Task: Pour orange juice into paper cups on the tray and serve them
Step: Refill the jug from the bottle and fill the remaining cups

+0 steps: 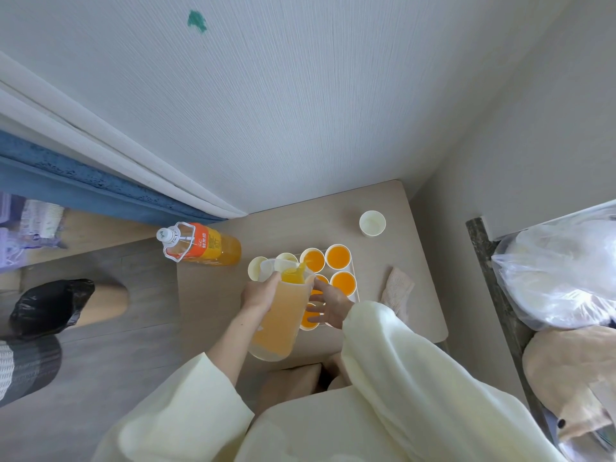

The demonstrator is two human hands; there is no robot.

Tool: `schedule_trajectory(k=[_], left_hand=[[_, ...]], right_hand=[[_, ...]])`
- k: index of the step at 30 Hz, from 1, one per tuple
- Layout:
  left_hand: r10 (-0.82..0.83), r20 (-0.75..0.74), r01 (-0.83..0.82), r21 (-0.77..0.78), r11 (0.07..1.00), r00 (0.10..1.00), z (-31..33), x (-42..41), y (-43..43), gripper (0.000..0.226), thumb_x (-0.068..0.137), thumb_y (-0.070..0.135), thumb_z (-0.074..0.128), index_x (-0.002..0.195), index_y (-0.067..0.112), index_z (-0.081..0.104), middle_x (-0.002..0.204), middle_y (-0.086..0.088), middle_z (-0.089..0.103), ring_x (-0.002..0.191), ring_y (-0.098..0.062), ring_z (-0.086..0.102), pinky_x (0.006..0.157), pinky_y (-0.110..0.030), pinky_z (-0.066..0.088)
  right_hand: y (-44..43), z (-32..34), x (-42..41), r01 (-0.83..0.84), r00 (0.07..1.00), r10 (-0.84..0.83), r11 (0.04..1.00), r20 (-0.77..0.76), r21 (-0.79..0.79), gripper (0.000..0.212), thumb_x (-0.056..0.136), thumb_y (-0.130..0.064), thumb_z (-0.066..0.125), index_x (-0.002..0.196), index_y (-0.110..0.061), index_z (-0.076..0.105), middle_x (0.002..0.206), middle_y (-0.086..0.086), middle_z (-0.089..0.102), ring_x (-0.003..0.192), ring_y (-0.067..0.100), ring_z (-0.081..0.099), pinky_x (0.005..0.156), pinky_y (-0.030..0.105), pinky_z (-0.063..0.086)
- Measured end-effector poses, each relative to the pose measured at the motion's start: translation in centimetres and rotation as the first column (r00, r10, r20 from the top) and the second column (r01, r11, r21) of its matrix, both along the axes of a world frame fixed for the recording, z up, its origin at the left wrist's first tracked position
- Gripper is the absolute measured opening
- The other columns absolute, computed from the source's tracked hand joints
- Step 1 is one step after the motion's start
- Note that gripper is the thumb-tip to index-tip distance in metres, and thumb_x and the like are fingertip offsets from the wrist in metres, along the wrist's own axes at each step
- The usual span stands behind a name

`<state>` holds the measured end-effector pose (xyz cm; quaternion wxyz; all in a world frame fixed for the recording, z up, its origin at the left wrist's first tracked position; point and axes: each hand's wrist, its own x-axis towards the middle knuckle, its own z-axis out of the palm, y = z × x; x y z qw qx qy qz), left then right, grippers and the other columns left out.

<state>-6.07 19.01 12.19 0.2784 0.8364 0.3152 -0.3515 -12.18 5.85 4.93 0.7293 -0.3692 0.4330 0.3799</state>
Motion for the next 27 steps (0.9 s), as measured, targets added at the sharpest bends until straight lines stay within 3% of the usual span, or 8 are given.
schedule_trajectory(k=[27], left_hand=[[-0.036,-0.023,0.036,0.019,0.999,0.999,0.13,-0.04,0.01,0.047,0.083,0.051,0.05,0.096,0.006,0.058,0.066,-0.007,0.047,0.067,-0.024,0.048,0.062,-0.034,0.043]], right_hand=[[0.08,-0.32,-0.12,-0.017,1.0,0.017,1.0,0.014,-0.003,0.053,0.094,-0.058,0.046,0.132,-0.023,0.051,0.135,0.009,0.056,0.123,0.035,0.053,0.104,0.051,0.044]])
